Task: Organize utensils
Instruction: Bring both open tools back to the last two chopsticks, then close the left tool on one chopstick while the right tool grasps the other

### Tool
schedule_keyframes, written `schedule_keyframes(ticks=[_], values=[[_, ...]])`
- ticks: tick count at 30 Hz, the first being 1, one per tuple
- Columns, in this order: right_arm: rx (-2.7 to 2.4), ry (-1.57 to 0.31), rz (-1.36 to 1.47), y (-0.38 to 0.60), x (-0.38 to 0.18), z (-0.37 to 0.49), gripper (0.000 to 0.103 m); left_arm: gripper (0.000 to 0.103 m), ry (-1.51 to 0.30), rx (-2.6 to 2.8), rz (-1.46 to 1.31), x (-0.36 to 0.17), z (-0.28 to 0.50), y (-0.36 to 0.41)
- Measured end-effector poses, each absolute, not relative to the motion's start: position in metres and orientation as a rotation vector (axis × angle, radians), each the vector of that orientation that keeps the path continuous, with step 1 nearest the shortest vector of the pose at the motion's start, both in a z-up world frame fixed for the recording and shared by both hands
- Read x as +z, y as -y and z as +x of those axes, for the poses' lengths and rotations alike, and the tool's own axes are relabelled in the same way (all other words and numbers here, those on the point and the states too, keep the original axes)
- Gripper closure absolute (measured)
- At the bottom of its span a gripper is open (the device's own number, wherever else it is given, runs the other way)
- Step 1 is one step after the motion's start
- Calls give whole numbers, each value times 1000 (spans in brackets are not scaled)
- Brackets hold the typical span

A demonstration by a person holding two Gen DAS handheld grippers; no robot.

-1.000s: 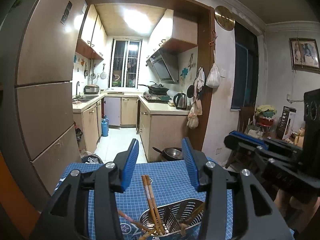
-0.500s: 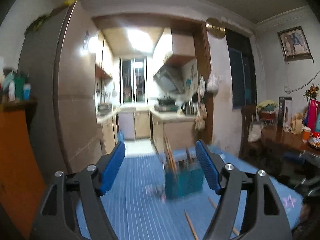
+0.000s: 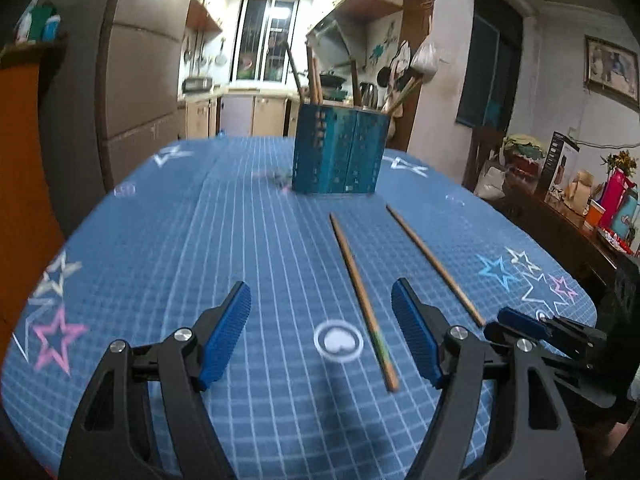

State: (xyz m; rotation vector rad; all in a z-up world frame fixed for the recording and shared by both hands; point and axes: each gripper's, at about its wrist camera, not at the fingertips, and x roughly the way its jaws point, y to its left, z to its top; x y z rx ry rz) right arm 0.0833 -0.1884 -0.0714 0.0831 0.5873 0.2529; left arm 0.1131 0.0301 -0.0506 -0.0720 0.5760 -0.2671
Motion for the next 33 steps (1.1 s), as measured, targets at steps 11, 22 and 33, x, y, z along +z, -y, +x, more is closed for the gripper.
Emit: schedule_keyframes(ticks=[11,22,33], values=[[197,-596,55,178,-74,96,86,34,-619,-304,-57,-83,99,-9],[178,-552,3,169,-77,95,86,35,-586,-343,-30,-99,81,-3],[192,-545,5,169,-80,90,92,71,-562,-333,-6,-108,78,10]])
